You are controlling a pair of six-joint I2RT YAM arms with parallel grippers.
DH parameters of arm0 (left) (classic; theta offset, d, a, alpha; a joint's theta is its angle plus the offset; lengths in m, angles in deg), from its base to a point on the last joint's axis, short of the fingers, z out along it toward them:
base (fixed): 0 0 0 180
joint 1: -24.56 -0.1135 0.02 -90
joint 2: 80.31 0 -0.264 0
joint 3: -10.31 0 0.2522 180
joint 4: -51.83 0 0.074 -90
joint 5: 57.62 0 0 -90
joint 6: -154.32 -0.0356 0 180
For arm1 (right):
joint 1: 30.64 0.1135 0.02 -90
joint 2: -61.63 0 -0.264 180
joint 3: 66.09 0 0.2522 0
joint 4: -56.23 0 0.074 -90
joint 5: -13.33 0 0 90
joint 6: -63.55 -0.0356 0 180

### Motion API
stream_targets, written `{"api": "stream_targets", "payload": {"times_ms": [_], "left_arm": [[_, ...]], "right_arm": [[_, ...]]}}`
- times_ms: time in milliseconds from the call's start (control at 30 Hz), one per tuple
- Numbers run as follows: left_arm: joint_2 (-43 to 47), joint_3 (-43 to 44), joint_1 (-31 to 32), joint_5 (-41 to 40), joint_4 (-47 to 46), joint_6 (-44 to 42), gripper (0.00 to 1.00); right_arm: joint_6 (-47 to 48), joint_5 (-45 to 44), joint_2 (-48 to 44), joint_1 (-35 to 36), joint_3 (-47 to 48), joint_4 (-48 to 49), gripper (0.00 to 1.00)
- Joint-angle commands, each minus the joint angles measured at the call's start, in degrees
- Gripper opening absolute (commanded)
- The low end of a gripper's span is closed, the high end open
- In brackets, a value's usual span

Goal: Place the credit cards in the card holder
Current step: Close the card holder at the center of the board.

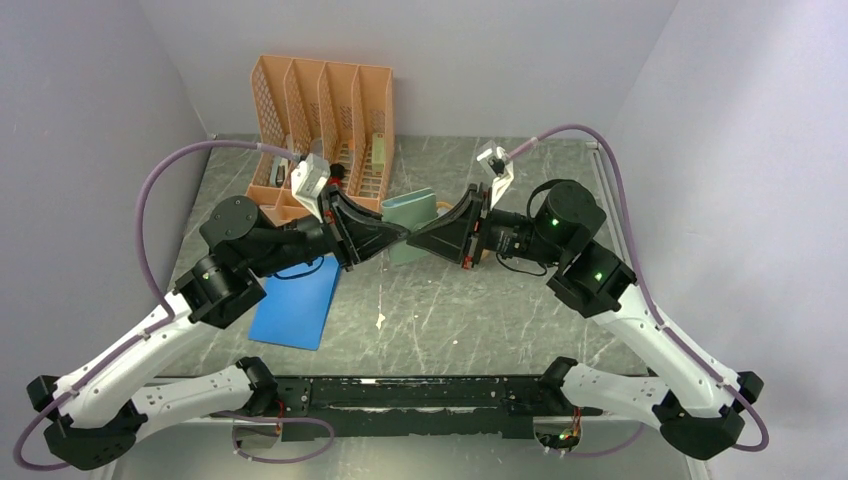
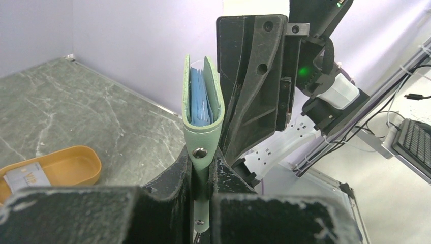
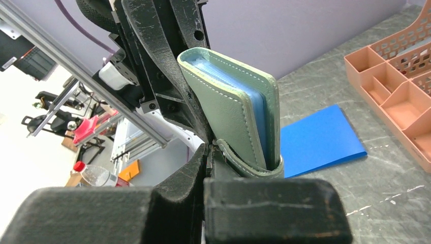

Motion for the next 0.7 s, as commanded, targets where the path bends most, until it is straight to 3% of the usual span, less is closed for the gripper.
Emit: {"api": "stream_targets", "payload": {"times_ms": [0, 200, 400, 667], "left_arm": [[2.13, 1.18, 3.84, 7.52, 0.09, 0.57, 0.05], [5.3, 0.51, 3.75, -6.54, 3.17, -0.53, 0.05], [5.96, 0.63, 3.8, -12.86, 4.41, -0.19, 0.05], [4.65, 1.77, 3.77, -17.81, 6.29, 1.65, 0.05]], "right_arm": [[3.39, -4.98, 3.61, -0.82, 0.06, -0.99, 0.0], [7.58, -3.42, 0.34, -0.82, 1.18, -6.02, 0.0], [11.61, -1.86, -2.07, -0.82, 4.23, -11.43, 0.39], [10.13, -8.27, -3.65, -0.82, 3.22, -9.13, 0.52]]}}
